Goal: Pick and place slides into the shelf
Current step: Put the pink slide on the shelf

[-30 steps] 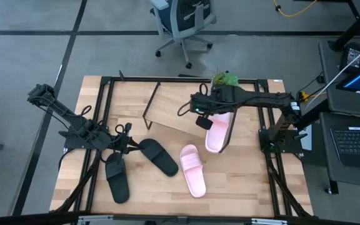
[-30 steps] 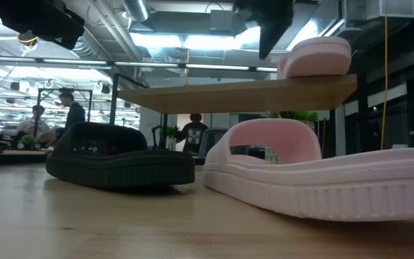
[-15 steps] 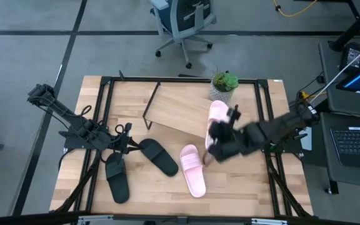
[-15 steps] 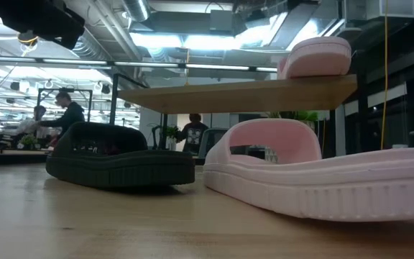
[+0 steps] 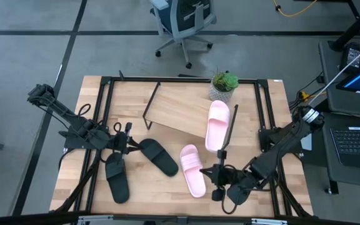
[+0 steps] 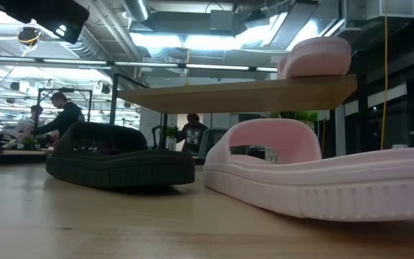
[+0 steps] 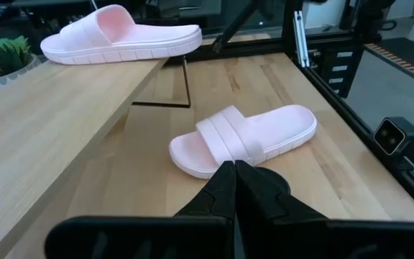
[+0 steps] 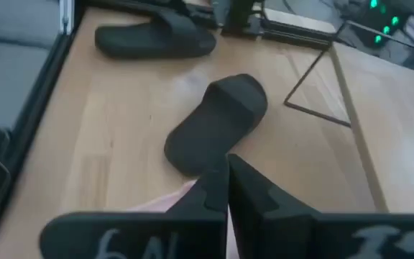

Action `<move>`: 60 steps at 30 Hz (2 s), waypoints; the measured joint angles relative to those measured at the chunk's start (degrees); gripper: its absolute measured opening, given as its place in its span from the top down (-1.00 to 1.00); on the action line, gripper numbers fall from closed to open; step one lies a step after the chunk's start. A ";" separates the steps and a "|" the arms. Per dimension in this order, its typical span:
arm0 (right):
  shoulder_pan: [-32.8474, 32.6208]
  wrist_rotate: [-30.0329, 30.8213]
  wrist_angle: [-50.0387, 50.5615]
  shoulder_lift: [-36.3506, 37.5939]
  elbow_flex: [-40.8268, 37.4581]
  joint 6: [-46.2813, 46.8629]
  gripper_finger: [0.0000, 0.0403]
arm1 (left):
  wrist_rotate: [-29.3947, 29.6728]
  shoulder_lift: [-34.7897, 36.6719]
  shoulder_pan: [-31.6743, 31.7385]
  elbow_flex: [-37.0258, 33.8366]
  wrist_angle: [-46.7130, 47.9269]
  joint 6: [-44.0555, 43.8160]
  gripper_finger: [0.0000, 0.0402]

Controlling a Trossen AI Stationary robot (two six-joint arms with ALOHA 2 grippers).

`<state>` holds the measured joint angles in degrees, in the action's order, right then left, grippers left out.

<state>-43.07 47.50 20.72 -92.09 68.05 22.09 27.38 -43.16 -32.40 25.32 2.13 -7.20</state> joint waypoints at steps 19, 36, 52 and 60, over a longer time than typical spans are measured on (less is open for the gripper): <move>-0.37 -3.50 -9.60 -0.91 -5.27 -3.45 0.98 | -5.73 -0.02 0.02 0.00 -0.02 -1.09 1.00; -0.35 -3.45 -32.46 -1.78 -22.03 -3.66 0.93 | -5.57 -2.47 0.09 0.00 -8.26 3.21 1.00; 5.52 -15.39 -23.72 -1.78 -17.02 2.01 0.55 | -7.54 -5.32 0.13 0.00 -8.20 2.99 1.00; 2.72 -15.51 -18.52 -1.78 -11.04 -2.89 0.63 | -7.54 -5.31 0.13 0.00 -7.87 2.90 1.00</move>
<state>-40.35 31.98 2.20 -93.86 57.01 19.20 19.84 -48.47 -32.27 25.32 -5.74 -4.29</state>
